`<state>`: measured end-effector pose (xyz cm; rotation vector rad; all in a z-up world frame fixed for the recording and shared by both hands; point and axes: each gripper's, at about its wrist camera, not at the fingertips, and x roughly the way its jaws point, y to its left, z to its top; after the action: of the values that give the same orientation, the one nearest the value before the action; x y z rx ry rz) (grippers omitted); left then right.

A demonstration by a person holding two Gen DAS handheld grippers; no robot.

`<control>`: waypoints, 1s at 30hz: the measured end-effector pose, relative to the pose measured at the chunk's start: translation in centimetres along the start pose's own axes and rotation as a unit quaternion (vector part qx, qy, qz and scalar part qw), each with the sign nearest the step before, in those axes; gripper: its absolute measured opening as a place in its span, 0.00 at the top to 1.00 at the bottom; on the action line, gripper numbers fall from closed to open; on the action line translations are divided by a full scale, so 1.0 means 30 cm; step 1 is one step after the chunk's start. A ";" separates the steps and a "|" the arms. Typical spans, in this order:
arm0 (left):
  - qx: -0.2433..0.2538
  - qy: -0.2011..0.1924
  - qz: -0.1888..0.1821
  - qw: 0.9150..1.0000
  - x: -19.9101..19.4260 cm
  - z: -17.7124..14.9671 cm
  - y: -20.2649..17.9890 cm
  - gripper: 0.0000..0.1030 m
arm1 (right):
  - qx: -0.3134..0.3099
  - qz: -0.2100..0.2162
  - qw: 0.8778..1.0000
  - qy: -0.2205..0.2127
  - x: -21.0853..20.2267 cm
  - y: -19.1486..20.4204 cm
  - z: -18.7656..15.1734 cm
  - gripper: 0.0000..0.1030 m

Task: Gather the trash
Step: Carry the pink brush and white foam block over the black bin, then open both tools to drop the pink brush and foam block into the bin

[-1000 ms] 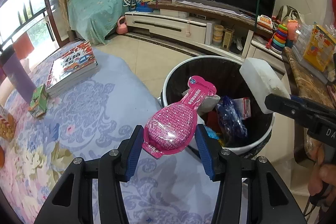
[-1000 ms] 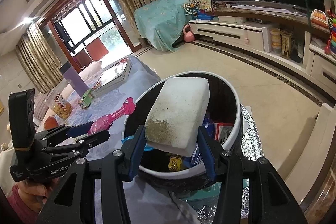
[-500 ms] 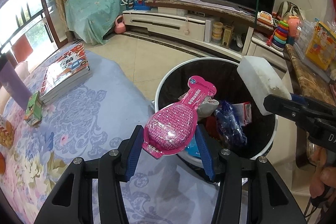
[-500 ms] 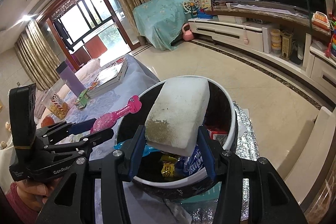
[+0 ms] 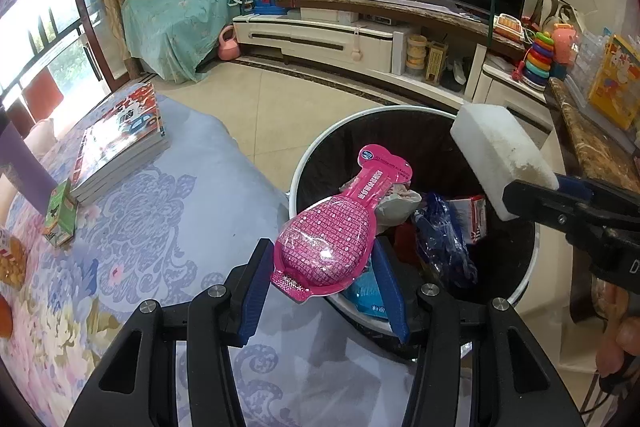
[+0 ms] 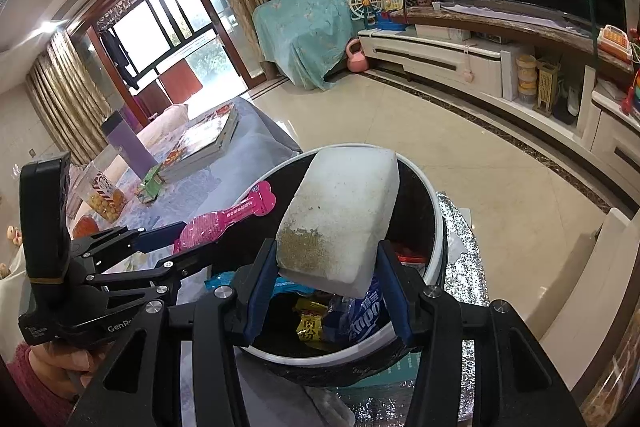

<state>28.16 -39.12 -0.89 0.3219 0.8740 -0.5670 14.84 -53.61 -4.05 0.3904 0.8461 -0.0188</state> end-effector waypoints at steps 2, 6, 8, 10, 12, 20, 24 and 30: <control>0.001 0.001 0.000 1.000 0.006 0.001 -0.001 0.52 | -0.002 -0.001 1.000 0.004 0.009 -0.001 0.002 0.51; 0.001 0.004 0.002 1.000 0.018 0.009 -0.002 0.52 | -0.007 -0.003 1.000 0.011 0.018 0.002 0.002 0.51; 0.001 0.006 0.001 1.000 0.024 0.012 0.001 0.52 | -0.007 -0.003 1.000 0.013 0.021 -0.003 0.005 0.51; -0.001 0.008 -0.001 1.000 0.029 0.016 0.002 0.52 | -0.006 -0.004 1.000 0.014 0.023 -0.008 0.008 0.51; -0.003 0.009 -0.001 1.000 0.034 0.020 0.000 0.52 | -0.006 -0.004 1.000 0.015 0.024 -0.009 0.012 0.51; 0.001 0.009 -0.001 1.000 0.039 0.033 -0.009 0.52 | -0.012 -0.004 1.000 0.020 0.032 -0.004 0.021 0.51; 0.004 0.010 -0.007 1.000 0.037 0.033 -0.009 0.52 | -0.013 -0.005 1.000 0.023 0.035 -0.006 0.024 0.48; 0.003 0.014 -0.015 1.000 0.031 0.042 -0.007 0.50 | 0.006 -0.001 1.000 0.021 0.027 -0.025 0.028 0.45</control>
<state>29.31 -40.22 -0.87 0.3230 0.9053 -0.5939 15.85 -54.48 -4.38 0.4016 0.8885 -0.0174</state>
